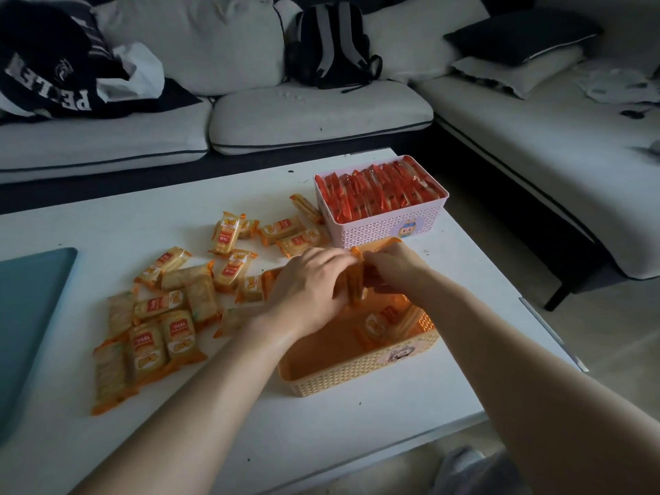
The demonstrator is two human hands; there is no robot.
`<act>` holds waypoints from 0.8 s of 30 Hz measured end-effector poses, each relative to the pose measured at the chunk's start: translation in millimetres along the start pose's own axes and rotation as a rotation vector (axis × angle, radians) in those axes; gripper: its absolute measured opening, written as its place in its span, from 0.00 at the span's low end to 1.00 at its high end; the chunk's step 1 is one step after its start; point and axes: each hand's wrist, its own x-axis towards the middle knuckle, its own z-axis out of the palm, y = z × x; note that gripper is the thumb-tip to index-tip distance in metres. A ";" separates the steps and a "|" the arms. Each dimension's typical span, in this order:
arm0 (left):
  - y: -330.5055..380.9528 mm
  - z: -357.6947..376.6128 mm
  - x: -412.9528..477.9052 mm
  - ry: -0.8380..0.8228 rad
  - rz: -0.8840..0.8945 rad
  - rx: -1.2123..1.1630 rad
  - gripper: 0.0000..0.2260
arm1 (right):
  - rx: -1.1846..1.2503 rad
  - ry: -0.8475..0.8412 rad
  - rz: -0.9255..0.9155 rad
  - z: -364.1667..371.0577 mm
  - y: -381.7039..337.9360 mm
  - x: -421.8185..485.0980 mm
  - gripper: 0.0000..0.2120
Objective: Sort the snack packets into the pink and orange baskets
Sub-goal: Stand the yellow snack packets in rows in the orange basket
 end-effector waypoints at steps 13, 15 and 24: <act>2.6 2.4 3.9 -0.101 -0.064 0.081 0.21 | -1.346 -0.330 -0.217 -28.2 -6.5 -50.5 0.13; 1.1 2.4 4.2 -0.111 -0.073 0.076 0.22 | -1.438 -0.267 -0.197 -20.6 -9.0 -50.4 0.05; 4.3 -1.2 5.9 -0.150 -0.094 0.099 0.23 | -0.895 -0.138 -0.256 -58.7 -8.6 -38.7 0.19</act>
